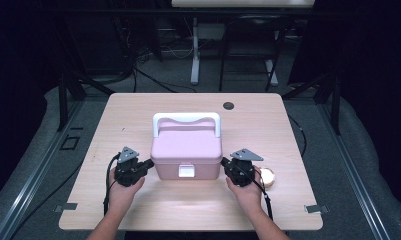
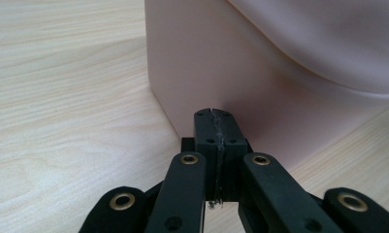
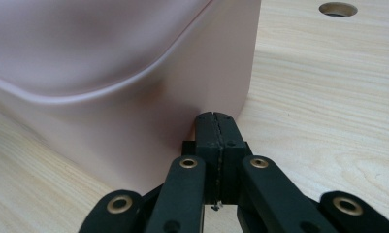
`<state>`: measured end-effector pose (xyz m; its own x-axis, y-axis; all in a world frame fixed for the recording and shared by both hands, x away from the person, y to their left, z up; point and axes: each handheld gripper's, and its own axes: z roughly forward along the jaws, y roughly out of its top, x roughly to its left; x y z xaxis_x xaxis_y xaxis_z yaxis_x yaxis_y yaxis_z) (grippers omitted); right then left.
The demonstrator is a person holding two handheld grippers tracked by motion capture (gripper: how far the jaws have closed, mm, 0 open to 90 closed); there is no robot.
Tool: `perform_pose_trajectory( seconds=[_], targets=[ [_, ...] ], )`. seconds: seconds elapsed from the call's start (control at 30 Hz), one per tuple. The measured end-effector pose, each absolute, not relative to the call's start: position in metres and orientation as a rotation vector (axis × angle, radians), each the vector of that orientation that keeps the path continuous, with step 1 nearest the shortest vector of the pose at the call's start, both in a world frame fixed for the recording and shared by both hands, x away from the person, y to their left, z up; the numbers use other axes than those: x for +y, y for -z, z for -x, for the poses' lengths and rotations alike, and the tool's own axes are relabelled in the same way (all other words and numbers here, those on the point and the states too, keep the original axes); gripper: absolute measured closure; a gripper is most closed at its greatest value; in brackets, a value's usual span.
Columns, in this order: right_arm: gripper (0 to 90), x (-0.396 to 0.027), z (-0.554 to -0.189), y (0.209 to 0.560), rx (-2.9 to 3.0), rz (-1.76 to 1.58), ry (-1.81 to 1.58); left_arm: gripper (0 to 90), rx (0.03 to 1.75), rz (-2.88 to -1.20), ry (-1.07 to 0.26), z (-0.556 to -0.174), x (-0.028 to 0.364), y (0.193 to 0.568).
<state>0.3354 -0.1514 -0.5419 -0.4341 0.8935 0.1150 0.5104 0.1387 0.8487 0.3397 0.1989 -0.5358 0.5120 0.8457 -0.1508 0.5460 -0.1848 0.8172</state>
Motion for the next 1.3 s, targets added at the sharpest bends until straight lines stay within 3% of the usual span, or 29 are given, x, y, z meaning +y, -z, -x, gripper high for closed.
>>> perform_pose_trajectory(
  seconds=[1.3],
  targets=[
    [90.0, -0.184, -0.288, 0.527, 2.114, -1.355, -1.077, 90.0, 1.092, -2.003, -0.310, -0.308, 0.168, 0.524]
  ],
)
